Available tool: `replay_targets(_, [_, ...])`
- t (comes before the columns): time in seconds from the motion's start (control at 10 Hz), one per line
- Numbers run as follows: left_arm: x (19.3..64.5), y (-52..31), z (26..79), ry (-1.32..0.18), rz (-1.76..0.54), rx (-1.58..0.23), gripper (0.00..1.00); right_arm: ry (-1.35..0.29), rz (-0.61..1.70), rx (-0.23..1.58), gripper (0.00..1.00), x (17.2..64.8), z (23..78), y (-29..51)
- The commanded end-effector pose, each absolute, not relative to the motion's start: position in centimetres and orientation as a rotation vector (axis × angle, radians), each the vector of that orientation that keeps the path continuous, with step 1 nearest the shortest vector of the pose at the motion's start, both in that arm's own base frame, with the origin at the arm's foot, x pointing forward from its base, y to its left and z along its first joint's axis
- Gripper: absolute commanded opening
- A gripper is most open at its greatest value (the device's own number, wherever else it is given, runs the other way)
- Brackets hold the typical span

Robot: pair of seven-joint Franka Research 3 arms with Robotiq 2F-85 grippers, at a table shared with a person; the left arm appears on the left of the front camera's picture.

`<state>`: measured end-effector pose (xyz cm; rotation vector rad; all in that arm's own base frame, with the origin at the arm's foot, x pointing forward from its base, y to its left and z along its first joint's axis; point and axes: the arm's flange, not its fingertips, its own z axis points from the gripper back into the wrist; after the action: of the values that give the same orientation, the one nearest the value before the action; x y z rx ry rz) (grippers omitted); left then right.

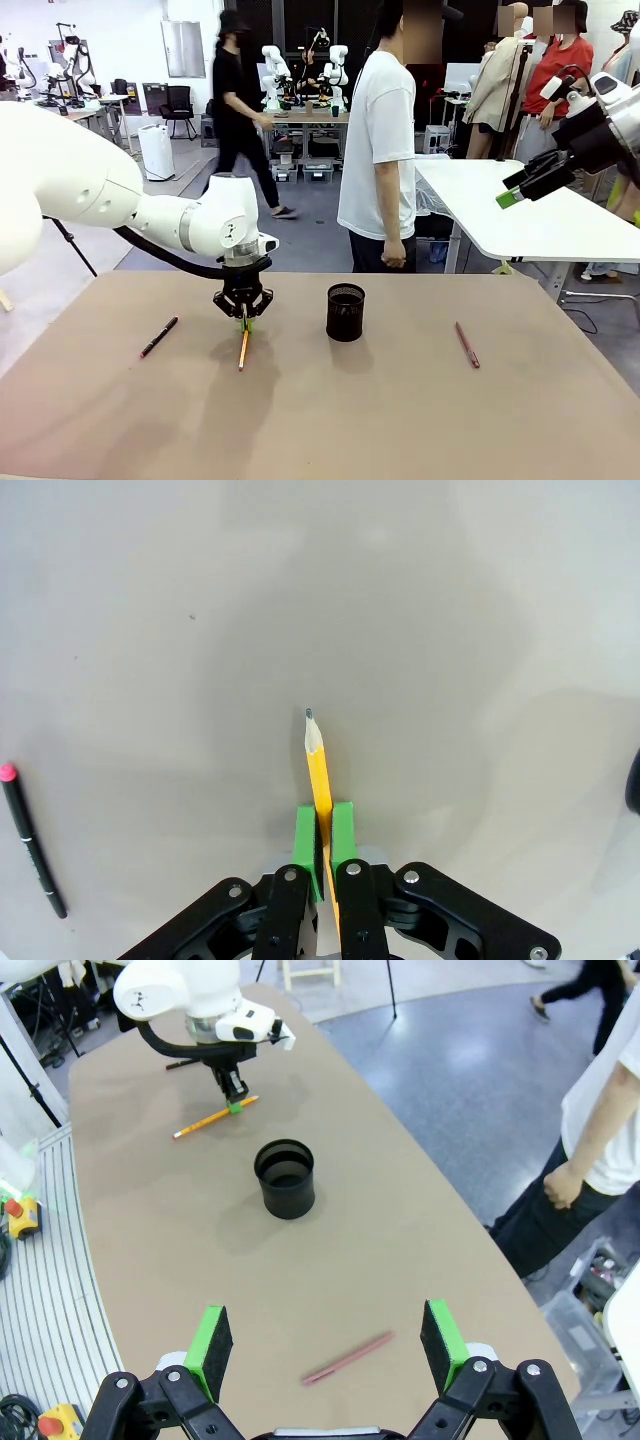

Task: Place the pens into the pen holder.
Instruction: Pick up a writing instrument from the table and place it into the Pen holder.

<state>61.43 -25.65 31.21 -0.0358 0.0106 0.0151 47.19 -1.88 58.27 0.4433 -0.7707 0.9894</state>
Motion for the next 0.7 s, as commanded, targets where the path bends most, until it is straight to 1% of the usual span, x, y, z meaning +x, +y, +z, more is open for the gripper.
replay_targets(0.0, [58.7,-23.1,33.1,0.007,-0.054,-0.165,0.0,-0.776,0.989,0.44,1.0,47.3,58.6,-1.8])
replay_targets(0.3, [55.9,-20.3,38.0,-0.098,-0.321,-0.469,0.0,-0.776,0.989,0.44,1.0,47.3,58.6,-1.8])
replay_targets(0.5, [54.5,-18.9,40.5,-0.22,-0.484,-0.685,0.0,-0.776,0.989,0.44,1.0,47.3,58.6,-1.8])
replay_targets(0.6, [53.7,-18.3,41.7,-0.312,-0.605,-0.826,0.0,-0.776,0.989,0.44,1.0,47.3,58.6,-1.8])
